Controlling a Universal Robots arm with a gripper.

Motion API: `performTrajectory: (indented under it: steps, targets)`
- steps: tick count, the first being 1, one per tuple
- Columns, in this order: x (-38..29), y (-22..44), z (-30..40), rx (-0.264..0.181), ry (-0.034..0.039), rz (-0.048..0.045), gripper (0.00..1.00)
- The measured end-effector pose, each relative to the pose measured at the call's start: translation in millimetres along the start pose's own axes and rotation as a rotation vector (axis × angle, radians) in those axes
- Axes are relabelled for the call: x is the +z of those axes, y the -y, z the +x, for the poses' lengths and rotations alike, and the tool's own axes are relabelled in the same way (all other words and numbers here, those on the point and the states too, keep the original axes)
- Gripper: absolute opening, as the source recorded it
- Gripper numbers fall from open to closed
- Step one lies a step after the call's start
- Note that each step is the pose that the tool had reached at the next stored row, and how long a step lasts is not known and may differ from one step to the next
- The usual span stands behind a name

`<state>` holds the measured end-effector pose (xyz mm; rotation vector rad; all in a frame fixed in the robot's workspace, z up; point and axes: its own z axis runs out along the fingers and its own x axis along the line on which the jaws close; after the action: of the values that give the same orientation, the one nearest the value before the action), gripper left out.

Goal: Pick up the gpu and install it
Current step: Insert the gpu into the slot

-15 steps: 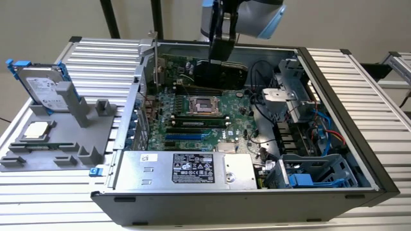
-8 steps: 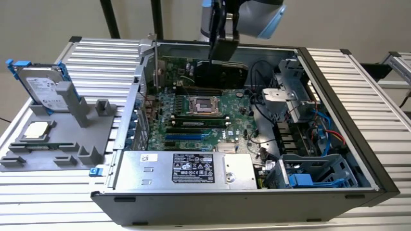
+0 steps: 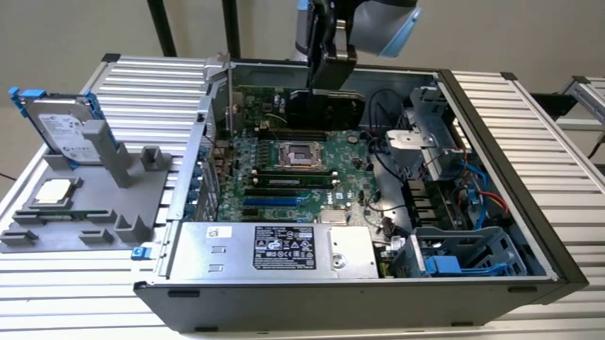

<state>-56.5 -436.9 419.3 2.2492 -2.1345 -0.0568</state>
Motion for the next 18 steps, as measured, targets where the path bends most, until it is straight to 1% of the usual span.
performTrajectory:
  steps: [4, 14, 18]
  targets:
    - [0.0, 0.0, 0.0, -0.013, -0.0007, 0.0, 0.0]
    - [0.0, 0.0, 0.0, -0.016, -0.0008, 0.0001, 0.0]
    - [0.0, 0.4, 0.0, -0.025, -0.0013, 0.0001, 0.0]
